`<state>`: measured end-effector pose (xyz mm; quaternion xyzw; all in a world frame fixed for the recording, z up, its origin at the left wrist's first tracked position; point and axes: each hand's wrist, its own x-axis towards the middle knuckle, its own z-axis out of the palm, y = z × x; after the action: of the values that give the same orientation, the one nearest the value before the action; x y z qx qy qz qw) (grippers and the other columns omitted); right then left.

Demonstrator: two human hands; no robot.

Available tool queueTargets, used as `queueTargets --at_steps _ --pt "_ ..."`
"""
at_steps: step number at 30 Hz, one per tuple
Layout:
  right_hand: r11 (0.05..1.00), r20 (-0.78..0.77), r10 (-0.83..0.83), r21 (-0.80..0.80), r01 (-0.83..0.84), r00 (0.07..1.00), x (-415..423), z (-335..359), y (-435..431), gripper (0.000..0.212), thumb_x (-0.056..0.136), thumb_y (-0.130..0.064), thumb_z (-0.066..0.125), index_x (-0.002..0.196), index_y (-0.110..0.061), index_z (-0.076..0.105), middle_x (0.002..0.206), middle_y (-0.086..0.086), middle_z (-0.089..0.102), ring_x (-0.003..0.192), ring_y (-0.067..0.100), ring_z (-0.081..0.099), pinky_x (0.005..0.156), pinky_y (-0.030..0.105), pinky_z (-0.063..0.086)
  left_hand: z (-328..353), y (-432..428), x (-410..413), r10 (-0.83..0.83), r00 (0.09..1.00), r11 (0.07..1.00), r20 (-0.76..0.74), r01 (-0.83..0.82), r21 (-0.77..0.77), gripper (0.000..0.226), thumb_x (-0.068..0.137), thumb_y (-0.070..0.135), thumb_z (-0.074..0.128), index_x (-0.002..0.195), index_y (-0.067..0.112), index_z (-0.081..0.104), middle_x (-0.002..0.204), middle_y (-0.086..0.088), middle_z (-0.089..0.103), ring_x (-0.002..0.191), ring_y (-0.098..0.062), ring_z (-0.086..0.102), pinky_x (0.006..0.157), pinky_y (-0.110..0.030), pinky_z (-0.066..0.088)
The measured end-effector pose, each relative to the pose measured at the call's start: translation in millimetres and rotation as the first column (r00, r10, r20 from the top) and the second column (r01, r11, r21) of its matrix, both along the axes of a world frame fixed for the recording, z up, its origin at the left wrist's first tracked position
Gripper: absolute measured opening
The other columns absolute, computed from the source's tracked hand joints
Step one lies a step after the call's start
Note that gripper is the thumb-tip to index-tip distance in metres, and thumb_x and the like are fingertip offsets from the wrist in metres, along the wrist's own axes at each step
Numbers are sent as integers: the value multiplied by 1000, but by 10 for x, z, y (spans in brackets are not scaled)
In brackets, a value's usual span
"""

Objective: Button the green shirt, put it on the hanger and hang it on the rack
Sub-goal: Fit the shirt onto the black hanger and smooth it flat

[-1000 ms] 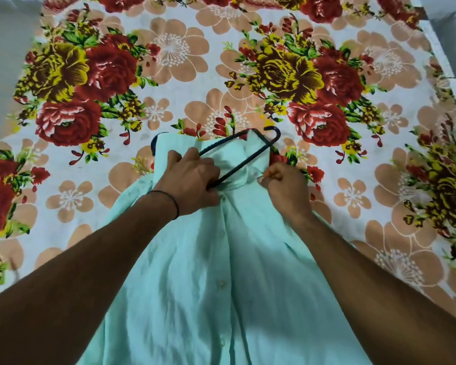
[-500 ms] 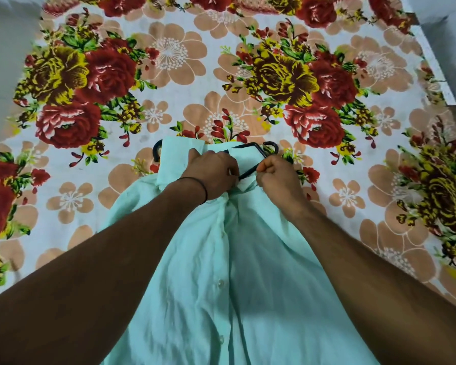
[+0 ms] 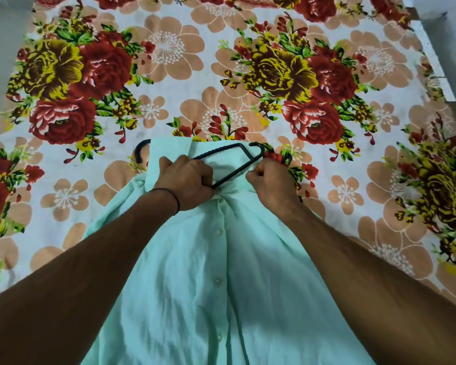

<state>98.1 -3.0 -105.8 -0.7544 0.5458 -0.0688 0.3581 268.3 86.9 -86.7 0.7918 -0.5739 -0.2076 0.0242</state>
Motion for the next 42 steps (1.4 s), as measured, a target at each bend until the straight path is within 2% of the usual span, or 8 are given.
queueTargets --at_steps 3,9,14,18,22,25,34,42 --pt "958 219 -246 200 203 944 -8 20 -21 34 92 -16 59 76 13 57 60 12 49 52 19 41 46 25 28 81 -28 12 -80 997 991 11 78 111 15 84 34 64 72 29 57 91 7 65 100 -21 54 81 -38 19" --pt "876 434 -452 379 297 779 -82 -36 40 22 90 -11 62 84 10 61 62 6 50 59 16 42 59 32 36 217 -232 46 -186 982 939 18 172 297 16 90 43 60 90 30 68 89 9 60 102 -21 55 98 -44 22" --pt "903 534 -409 356 242 740 -40 58 -14 16 85 -8 63 69 -11 59 59 3 46 53 11 37 51 24 34 147 -327 -77 -20 987 997 -161 32 72 18 94 31 57 108 35 69 98 10 63 107 -22 56 94 -38 23" --pt "847 554 -525 411 337 646 9 57 -125 26 84 -9 65 60 -19 61 54 -7 53 57 12 45 61 28 39 119 -260 -91 -61 989 993 -135 73 92 25 94 23 56 106 36 73 114 8 67 111 -25 56 97 -37 25" --pt "888 551 -458 327 324 698 40 12 -87 12 78 -16 66 68 -12 64 66 9 54 66 18 46 62 31 39 151 -285 -35 -166 983 951 -76 180 252 24 95 29 54 103 39 73 107 8 65 98 -20 51 96 -39 23" --pt "871 534 -492 302 389 688 38 -8 -90 20 83 -10 67 65 -12 58 65 9 49 65 19 41 60 31 36 138 -280 -34 -191 975 913 -115 219 345 24 95 33 54 108 42 72 108 8 66 94 -18 48 88 -38 21" --pt "885 456 -462 293 363 760 27 -6 -189 25 71 -25 67 56 -21 48 54 -2 46 54 15 41 58 29 36 -14 -143 -166 -78 971 980 -226 116 163 34 94 21 51 113 42 70 113 11 68 107 -23 57 87 -37 20" --pt "901 524 -434 260 347 733 -20 -70 -120 24 76 -19 67 61 -16 48 59 4 44 60 18 41 59 33 38 171 -243 -49 -252 947 900 -199 305 310 31 96 22 52 111 41 71 96 14 57 94 -17 44 93 -40 20"
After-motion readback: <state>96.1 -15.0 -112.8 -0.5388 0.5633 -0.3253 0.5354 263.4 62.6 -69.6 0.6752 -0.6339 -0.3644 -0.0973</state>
